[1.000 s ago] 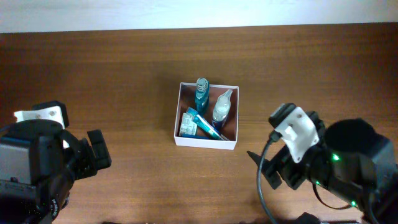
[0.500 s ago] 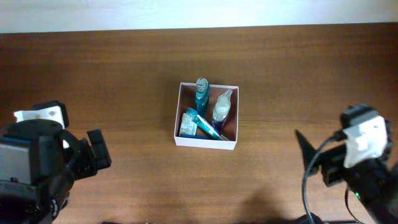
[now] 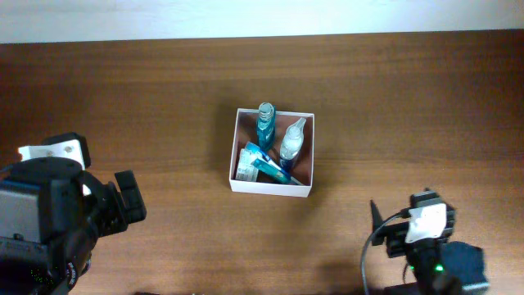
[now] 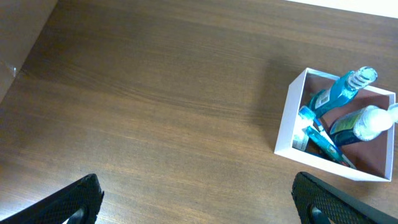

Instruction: Pack container

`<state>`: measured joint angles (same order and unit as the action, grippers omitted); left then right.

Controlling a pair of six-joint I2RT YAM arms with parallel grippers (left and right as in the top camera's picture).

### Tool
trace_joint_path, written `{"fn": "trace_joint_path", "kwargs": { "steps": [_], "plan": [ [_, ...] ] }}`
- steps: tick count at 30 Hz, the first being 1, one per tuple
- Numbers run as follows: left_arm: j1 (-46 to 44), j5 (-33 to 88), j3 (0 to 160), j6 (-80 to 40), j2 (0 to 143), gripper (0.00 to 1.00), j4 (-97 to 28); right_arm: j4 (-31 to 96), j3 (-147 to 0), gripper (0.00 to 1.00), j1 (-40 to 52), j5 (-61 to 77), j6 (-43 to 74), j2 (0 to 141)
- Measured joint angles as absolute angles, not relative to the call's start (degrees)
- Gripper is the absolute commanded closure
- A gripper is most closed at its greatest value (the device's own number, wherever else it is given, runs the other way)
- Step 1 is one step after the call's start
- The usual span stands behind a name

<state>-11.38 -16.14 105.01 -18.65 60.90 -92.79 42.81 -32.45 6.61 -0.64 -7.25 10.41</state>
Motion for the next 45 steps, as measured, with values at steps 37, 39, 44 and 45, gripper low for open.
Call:
{"fn": "trace_joint_path", "kwargs": {
  "steps": [37, 39, 44, 45],
  "plan": [
    [-11.38, -16.16, 105.01, -18.65, 60.90, 0.01, -92.79, 40.23, -9.61, 0.01, 5.32, 3.16, -7.25, 0.91],
    [-11.38, -16.16, 105.01, -18.65, 60.90, 0.01, -92.79, 40.23, -9.61, 0.01, 5.32, 3.16, -7.27, 0.91],
    [-11.38, -16.16, 105.01, -18.65, 60.90, 0.01, -92.79, 40.23, -9.61, 0.01, 5.32, 3.16, -7.27, 0.91],
    [-11.38, -16.16, 105.01, -18.65, 60.90, 0.01, -92.79, 40.23, -9.61, 0.01, 5.32, 3.16, -7.25, 0.91]
  ]
}}
